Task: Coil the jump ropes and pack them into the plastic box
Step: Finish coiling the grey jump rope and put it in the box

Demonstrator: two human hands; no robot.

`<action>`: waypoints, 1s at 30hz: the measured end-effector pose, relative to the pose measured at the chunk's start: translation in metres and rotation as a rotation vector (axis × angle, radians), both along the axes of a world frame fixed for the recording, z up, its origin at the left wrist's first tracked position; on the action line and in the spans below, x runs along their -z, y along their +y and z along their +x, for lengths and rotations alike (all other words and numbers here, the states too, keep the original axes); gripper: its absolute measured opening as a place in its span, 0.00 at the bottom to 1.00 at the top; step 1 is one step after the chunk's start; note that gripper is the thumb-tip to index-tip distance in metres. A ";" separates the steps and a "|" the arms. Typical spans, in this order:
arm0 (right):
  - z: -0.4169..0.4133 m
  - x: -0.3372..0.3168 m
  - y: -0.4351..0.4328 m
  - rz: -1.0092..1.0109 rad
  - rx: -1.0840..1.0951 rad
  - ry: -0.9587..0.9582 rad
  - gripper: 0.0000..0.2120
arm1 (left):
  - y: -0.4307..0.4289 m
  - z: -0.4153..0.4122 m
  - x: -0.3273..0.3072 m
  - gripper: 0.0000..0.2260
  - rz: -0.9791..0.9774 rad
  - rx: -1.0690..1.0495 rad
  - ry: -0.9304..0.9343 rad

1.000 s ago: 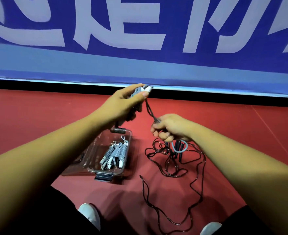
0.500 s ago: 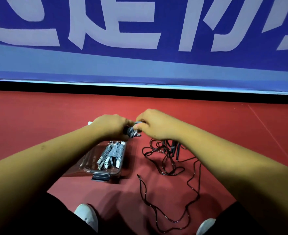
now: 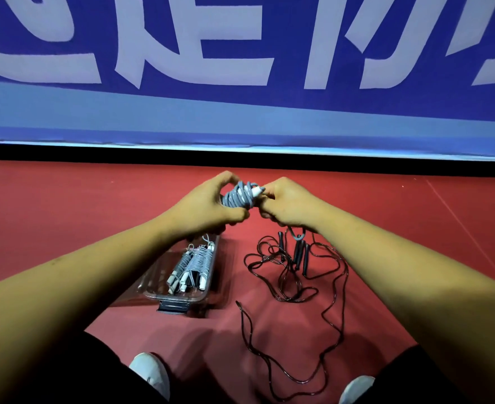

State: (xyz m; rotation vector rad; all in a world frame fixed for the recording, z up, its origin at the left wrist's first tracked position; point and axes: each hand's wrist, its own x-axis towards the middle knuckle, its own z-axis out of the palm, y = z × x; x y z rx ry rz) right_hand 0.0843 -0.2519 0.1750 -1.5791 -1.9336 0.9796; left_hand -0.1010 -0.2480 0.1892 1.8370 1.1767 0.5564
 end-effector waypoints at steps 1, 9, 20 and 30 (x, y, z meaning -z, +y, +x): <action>-0.005 0.001 -0.001 0.005 -0.026 -0.009 0.18 | 0.003 -0.001 0.000 0.17 -0.007 -0.034 -0.048; -0.028 0.010 -0.007 0.037 -0.173 -0.355 0.12 | 0.022 -0.016 0.008 0.12 0.019 0.020 0.016; -0.034 -0.005 -0.029 0.281 -0.369 -0.706 0.12 | 0.030 -0.020 0.031 0.10 0.299 0.014 0.800; -0.019 -0.018 -0.027 0.284 -0.279 -0.359 0.08 | 0.011 -0.007 0.016 0.16 0.328 0.357 0.864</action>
